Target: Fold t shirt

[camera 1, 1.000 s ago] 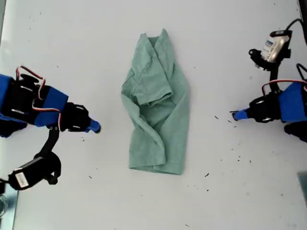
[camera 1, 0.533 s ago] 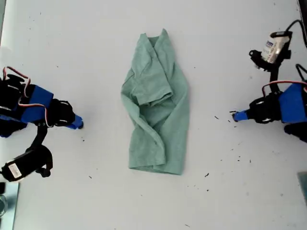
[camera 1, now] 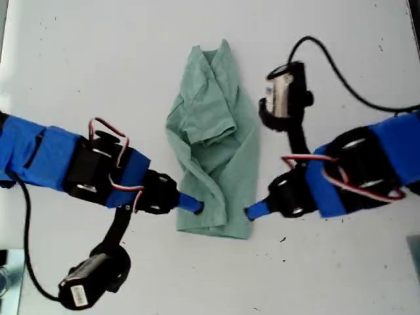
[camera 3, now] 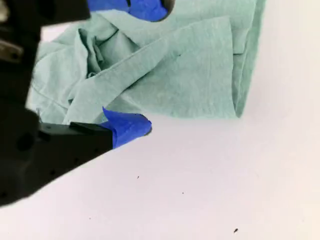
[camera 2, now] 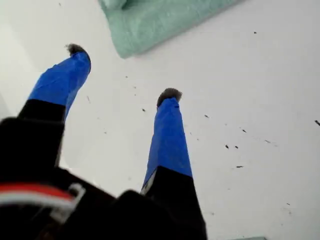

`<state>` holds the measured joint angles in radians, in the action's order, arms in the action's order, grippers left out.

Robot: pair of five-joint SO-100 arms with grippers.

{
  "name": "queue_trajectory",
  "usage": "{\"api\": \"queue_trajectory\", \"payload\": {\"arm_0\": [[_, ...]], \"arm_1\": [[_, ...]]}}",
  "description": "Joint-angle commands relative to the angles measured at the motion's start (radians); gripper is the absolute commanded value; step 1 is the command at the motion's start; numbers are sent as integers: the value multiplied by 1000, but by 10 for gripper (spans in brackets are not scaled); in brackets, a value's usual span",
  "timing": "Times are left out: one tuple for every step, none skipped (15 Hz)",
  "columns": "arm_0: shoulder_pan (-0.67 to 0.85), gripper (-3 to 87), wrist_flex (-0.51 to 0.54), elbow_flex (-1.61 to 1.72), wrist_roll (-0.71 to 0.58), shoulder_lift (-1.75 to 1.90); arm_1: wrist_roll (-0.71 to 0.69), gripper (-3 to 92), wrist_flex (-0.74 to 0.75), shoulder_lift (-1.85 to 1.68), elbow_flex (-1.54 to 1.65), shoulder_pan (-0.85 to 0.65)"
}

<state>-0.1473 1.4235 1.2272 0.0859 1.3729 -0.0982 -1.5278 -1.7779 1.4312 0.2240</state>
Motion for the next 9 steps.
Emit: {"api": "queue_trajectory", "payload": {"arm_0": [[15, 321, -6, -75, -15, -25], [28, 321, -6, -86, -28, -52], [37, 323, -6, -98, -35, -86], [41, 325, -9, -117, -44, -124], [43, 327, -15, -140, -49, -169], [48, 327, -35, -152, -52, -215], [54, 328, -61, -167, -61, -264], [61, 298, -74, -209, -77, -342], [61, 221, -74, -249, -106, -417]], "arm_1": [[32, 286, -15, 138, -187, 18], [35, 285, -12, 175, -201, 14], [37, 282, 0, 215, -215, 11], [34, 279, 31, 258, -221, 5], [31, 277, 74, 310, -221, 2], [29, 277, 123, 368, -224, 0], [25, 278, 181, 426, -219, -5], [21, 278, 238, 489, -212, -9], [23, 276, 281, 568, -206, -11]]}}
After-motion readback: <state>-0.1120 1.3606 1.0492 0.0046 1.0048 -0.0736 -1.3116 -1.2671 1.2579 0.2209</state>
